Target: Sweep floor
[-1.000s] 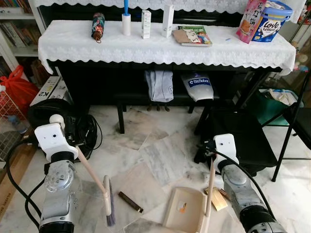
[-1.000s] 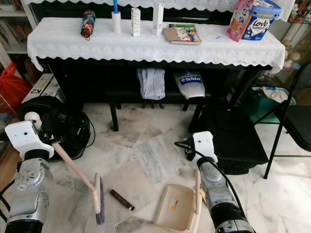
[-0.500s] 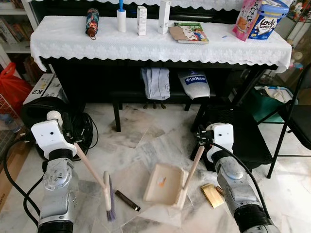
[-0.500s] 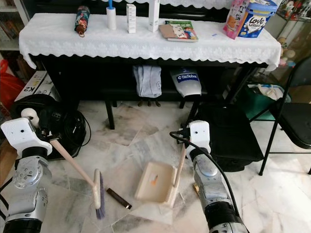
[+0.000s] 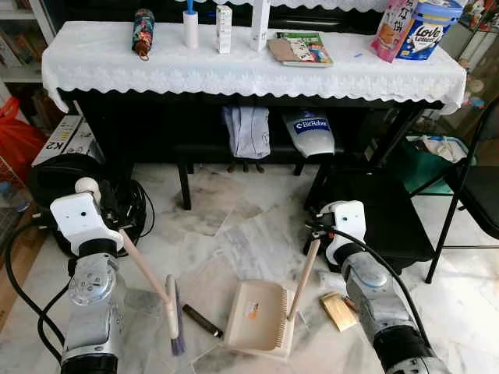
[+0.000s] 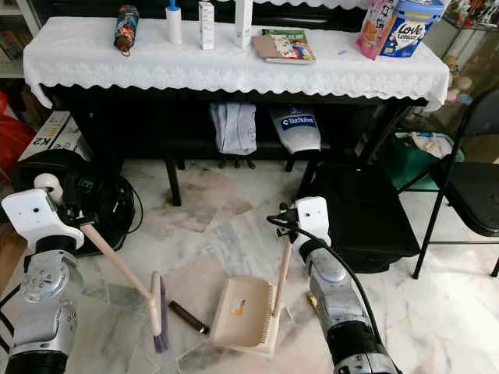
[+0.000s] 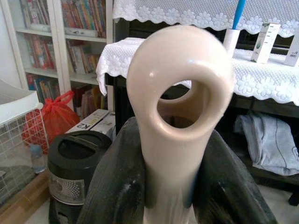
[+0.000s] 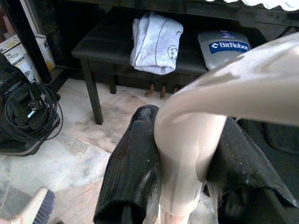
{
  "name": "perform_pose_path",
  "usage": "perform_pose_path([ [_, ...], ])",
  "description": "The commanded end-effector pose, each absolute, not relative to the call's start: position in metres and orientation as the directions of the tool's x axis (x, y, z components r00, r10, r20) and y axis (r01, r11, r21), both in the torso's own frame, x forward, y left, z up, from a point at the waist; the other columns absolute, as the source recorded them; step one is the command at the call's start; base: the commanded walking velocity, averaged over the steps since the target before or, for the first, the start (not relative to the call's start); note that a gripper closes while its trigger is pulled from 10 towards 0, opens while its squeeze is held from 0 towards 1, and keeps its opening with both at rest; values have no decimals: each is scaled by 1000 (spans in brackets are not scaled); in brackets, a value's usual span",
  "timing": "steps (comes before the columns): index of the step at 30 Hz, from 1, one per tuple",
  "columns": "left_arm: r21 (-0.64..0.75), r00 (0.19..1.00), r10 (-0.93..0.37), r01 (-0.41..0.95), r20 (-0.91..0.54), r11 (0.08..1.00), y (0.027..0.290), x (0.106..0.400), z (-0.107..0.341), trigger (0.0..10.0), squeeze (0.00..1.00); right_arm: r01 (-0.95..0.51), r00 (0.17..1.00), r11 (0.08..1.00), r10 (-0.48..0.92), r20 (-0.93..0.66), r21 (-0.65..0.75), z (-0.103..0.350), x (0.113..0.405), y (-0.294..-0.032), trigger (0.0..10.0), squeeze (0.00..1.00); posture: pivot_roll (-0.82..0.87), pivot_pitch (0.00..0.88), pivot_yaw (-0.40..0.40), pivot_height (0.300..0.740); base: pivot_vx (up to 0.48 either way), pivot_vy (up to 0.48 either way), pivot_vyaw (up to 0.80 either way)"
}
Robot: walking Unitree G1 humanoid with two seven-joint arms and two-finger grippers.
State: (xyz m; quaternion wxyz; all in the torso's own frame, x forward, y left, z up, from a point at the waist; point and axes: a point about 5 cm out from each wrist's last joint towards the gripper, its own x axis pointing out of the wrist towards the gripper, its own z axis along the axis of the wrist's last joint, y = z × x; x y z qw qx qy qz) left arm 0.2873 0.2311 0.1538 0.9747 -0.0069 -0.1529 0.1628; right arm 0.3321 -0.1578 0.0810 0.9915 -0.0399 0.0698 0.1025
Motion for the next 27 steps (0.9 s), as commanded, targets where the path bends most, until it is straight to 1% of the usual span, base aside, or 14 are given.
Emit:
perform_pose_path([
  [1, -75, 887, 319, -313, 334, 947, 230, 288, 163, 10000, 0, -204, 973, 975, 192, -129, -83, 86, 335, -161, 10000, 0, 15, 105, -92, 740, 0, 0, 0],
  [5, -75, 887, 322, -315, 331, 946, 231, 288, 163, 10000, 0, -221, 966, 972, 206, -155, -83, 81, 336, -161, 10000, 0, 17, 114, -90, 740, 0, 0, 0],
  [8, -78, 889, 321, -313, 325, 946, 229, 291, 161, 10000, 0, -262, 950, 962, 242, -198, -81, 74, 335, -159, 10000, 0, 18, 122, -89, 740, 0, 0, 0],
  [16, -85, 884, 319, -309, 341, 947, 230, 295, 165, 10000, 0, -273, 944, 958, 251, -216, -82, 69, 334, -158, 10000, 0, 23, 141, -87, 740, 0, 0, 0],
  [21, -103, 866, 337, -322, 370, 941, 237, 299, 167, 10000, 0, -276, 942, 957, 251, -223, -88, 65, 332, -157, 10000, 0, 18, 169, -87, 740, 0, 0, 0],
  [27, -117, 836, 362, -345, 412, 931, 245, 303, 173, 10000, 0, -277, 942, 956, 251, -225, -95, 62, 329, -159, 10000, 0, 5, 181, -89, 740, 0, 0, 0],
])
